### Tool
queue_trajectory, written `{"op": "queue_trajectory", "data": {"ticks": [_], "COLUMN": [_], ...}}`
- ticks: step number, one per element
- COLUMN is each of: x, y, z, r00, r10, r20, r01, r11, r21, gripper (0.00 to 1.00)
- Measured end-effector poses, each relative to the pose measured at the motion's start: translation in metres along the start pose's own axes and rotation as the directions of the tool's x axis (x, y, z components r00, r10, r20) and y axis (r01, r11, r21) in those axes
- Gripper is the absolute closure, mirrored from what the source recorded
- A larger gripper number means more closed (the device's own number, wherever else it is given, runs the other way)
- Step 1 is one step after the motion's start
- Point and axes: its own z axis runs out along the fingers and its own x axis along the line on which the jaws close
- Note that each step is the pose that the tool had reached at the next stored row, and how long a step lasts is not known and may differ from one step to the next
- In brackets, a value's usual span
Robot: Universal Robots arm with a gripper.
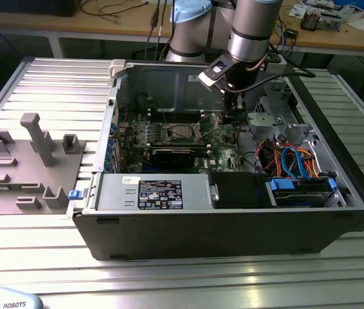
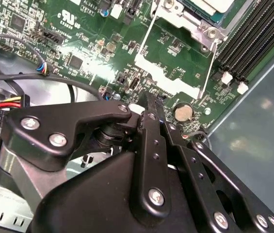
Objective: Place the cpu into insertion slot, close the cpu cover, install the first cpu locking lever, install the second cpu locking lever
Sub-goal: 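Close the cpu cover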
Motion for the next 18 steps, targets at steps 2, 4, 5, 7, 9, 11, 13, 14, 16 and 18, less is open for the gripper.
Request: {"op": "queue_trajectory", "data": {"ticks": [2,4,5,7,9,11,13,14,16,18], "x": [0.0,0.0,0.0001,0.0,0.0,0.0001,0.0,0.0001,0.0001,0.0001], "y": [-0.003,-0.0084,-0.0086,-0.0086,-0.0094,-0.0121,-0.014,-0.0154,-0.0169,-0.0196], "z": [0.0002,0.0004,0.0004,0.0003,0.0002,0.0003,0.0003,0.0004,0.0004,0.0004], "r00": [1.0,0.9999,0.9998,0.9998,0.9998,0.9998,0.9998,0.9998,0.9998,0.9998], "r10": [0.0,0.0,0.0,0.0,0.0,0.0,0.0,0.0,0.0,0.0], "r20": [-0.0043,-0.017,-0.0187,-0.0186,-0.0184,-0.0186,-0.0186,-0.0186,-0.0186,-0.0186], "r01": [0.0,0.0,0.0,0.0,0.0,0.0,0.0,0.0,0.0,0.0], "r11": [1.0,1.0,1.0,1.0,1.0,1.0,1.0,1.0,1.0,1.0], "r21": [0.0,-0.0001,-0.0001,0.0,0.0,0.0,0.0,0.0,0.0,-0.0001], "gripper": [0.89,0.89,0.89,0.89,0.89,0.89,0.89,0.89,0.89,0.89]}}
